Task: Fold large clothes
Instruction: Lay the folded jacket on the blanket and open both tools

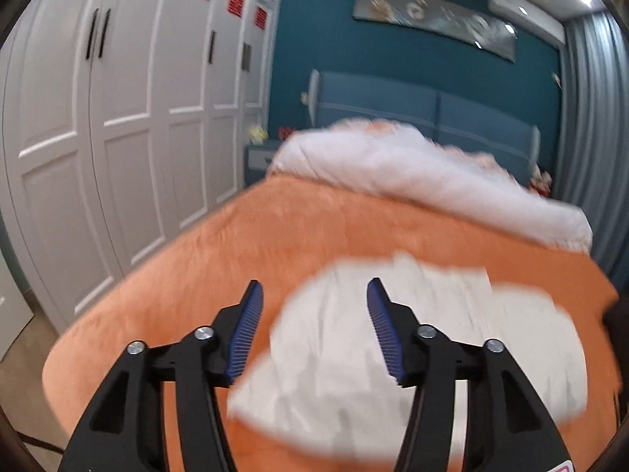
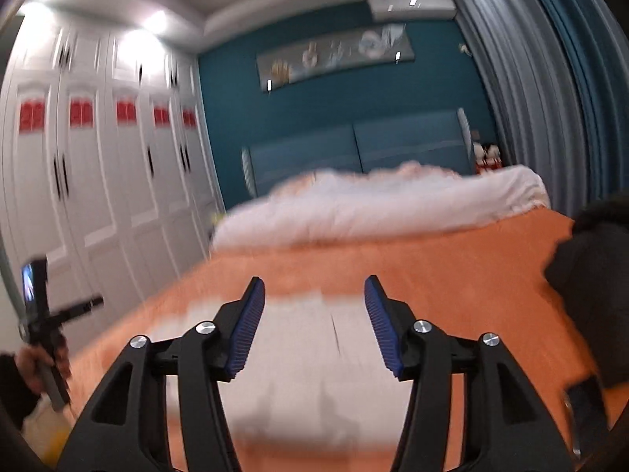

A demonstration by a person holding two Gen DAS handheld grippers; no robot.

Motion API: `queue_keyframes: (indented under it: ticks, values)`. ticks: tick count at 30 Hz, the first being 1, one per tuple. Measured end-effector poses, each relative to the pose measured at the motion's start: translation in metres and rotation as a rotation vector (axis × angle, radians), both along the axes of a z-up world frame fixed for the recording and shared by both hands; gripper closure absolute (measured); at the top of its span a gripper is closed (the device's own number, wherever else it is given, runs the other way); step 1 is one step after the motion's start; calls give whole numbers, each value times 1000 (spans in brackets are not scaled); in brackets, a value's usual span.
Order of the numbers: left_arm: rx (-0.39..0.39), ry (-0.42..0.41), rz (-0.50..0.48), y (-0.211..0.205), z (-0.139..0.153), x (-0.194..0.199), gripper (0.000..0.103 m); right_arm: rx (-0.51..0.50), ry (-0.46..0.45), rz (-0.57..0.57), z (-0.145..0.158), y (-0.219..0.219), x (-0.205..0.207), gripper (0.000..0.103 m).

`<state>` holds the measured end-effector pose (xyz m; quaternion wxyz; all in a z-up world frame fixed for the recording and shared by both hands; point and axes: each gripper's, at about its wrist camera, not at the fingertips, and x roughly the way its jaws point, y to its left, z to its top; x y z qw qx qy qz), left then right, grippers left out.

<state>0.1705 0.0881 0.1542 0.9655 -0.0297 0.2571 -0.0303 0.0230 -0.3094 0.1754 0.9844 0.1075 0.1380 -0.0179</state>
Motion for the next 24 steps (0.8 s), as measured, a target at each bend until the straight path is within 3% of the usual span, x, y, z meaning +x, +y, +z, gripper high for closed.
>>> queue_keyframes:
  ticks: [5, 6, 8, 13, 16, 21, 24]
  values:
    - [-37, 201, -44, -6, -45, -73, 48, -276, 204, -79, -34, 14, -70, 43]
    - [-59, 231, -45, -6, -51, -84, 48, -348, 232, -111, -38, 14, -82, 43]
    - [-70, 245, -31, -5, -53, -94, 48, -390, 232, -143, -37, 7, -94, 42]
    - [-34, 169, -26, -10, -45, -84, 40, -297, 162, -210, -27, -20, -82, 29]
    - [-77, 151, -20, -12, -49, -50, 40, -191, 167, -139, -53, -21, -38, 29]
    - [-128, 115, 35, -22, -53, 27, 40, -67, 252, -51, -104, -10, 60, 71]
    - [-140, 114, 26, -36, -54, 68, 40, -39, 233, -17, -110, 6, 106, 73]
